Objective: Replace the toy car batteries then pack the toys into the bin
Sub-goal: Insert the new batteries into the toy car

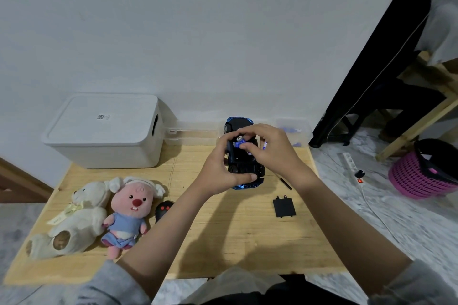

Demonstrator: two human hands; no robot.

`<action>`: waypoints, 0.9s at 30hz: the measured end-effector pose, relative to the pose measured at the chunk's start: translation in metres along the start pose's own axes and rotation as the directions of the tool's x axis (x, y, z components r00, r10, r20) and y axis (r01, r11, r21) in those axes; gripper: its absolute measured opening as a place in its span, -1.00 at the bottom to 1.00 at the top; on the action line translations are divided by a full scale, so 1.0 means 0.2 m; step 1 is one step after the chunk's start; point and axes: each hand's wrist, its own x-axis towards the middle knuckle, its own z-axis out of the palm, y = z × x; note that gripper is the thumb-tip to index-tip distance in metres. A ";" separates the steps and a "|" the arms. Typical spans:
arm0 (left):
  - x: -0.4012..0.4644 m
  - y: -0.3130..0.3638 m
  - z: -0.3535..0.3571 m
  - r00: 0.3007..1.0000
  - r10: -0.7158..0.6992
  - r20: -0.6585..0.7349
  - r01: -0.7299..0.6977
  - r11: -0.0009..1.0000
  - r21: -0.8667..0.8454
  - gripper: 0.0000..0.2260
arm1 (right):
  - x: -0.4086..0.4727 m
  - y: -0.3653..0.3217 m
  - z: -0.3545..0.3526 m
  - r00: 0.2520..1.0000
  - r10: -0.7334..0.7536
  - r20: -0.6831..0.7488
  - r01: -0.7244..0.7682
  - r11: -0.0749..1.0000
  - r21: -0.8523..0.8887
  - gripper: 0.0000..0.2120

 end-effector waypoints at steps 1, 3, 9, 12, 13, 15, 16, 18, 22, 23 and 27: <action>0.00 0.00 0.00 1.000 0.001 -0.001 -0.001 1.000 0.001 -0.22 | 0.00 0.00 0.00 1.000 0.001 -0.005 0.000 1.000 0.004 -0.69; 0.00 0.00 0.01 1.000 0.001 -0.004 -0.001 1.000 0.001 -0.21 | -0.01 0.00 -0.02 1.000 -0.005 -0.015 0.005 1.000 0.012 -0.68; 0.00 -0.01 0.01 1.000 -0.014 -0.024 0.014 1.000 -0.009 -0.19 | -0.01 -0.02 -0.07 0.999 -0.011 -0.051 0.008 0.998 -0.063 -0.85; 0.01 -0.02 0.00 0.999 -0.019 -0.043 0.019 1.000 -0.012 -0.18 | 0.00 -0.02 -0.10 0.999 0.045 -0.013 -0.046 0.994 -0.096 -0.84; 0.01 -0.02 0.00 0.999 -0.017 -0.046 0.017 1.000 -0.012 -0.18 | 0.00 -0.02 -0.12 0.997 0.077 0.032 -0.072 0.987 -0.144 -0.81; 0.02 -0.02 -0.01 0.999 -0.016 -0.045 0.016 1.000 -0.010 -0.18 | 0.03 -0.01 -0.13 0.979 0.149 0.138 -0.102 0.948 -0.303 -0.79; 0.03 -0.02 -0.01 0.999 -0.015 -0.044 0.015 1.000 -0.009 -0.18 | 0.04 -0.01 -0.14 0.969 0.180 0.171 -0.106 0.923 -0.370 -0.82; 0.03 -0.02 0.00 0.999 -0.011 -0.043 0.010 1.000 -0.012 -0.18 | 0.05 -0.02 -0.14 0.960 0.211 0.182 -0.122 0.905 -0.407 -0.92; 0.05 -0.03 -0.01 0.999 -0.013 -0.042 0.012 1.000 -0.024 -0.18 | 0.06 -0.05 -0.16 0.962 0.266 0.062 -0.251 0.950 -0.185 -0.94; 0.05 -0.03 -0.01 0.999 -0.015 -0.041 0.014 1.000 -0.023 -0.17 | 0.06 -0.05 -0.16 0.955 0.294 0.046 -0.291 0.955 -0.064 -0.92; 0.07 -0.02 -0.02 0.999 -0.034 -0.024 0.034 0.999 -0.034 -0.16 | 0.08 -0.07 -0.15 0.920 0.373 0.124 -0.391 0.835 0.388 -0.78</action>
